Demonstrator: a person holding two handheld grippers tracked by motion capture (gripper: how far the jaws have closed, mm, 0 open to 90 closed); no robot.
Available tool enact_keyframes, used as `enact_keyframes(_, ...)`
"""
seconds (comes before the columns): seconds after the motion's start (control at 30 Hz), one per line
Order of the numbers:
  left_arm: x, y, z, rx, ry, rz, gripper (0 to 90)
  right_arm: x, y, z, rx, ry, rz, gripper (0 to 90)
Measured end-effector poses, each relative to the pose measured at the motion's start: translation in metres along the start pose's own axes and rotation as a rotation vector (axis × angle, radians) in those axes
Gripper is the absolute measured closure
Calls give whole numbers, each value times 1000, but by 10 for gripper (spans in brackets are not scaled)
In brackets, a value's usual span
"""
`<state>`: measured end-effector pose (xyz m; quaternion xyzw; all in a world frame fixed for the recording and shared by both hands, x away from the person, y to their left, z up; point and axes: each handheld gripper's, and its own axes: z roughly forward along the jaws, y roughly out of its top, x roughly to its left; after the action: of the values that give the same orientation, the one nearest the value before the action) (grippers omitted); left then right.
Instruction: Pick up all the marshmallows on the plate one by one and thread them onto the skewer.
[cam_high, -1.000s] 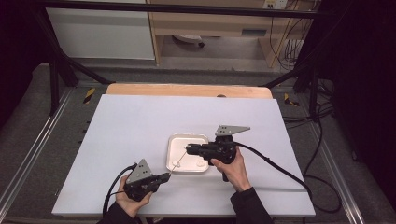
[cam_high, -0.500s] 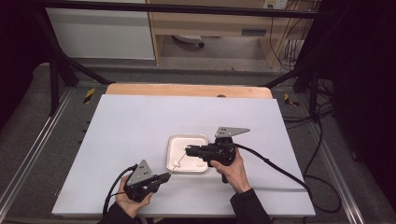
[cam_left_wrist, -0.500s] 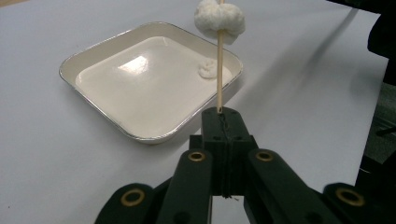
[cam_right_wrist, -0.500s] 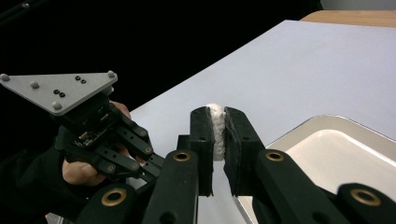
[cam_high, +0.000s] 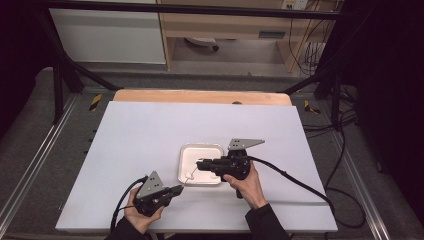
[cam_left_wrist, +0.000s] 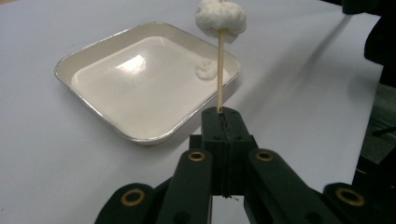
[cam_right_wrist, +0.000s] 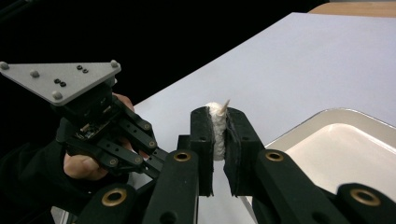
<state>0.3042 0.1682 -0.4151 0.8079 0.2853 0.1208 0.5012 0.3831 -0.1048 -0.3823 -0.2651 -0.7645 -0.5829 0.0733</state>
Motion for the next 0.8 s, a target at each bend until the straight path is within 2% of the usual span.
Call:
enact_keyframes(0.03, -4, 4, 0, 25, 71, 68, 895, 1, -5, 9, 63, 15, -16, 824)
enact_keyframes(0.07, -3, 3, 1, 18, 69, 72, 895, 2, -9, 13, 35, -10, -17, 824)
enact_keyframes(0.1, -1, 1, 2, 12, 44, 31, 894, 3, -8, 13, 18, -1, -23, 824)
enact_keyframes(0.27, 2, 1, 2, 8, 38, 14, 893, 3, -6, 15, 2, -16, -12, 796)
enact_keyframes(0.47, 5, -3, 6, 27, 36, 0, 892, 3, -2, 6, -35, -73, -30, 579)
enact_keyframes(0.6, 10, -6, 5, 30, 39, -22, 891, 0, 0, -7, -28, -156, -57, 412)
enact_keyframes(0.7, 13, -7, 4, 30, 36, -35, 890, -4, -2, -12, 11, -232, -91, 313)
enact_keyframes(0.8, 16, -7, 4, 17, 32, -36, 890, -12, -9, -10, 77, -284, -113, 249)
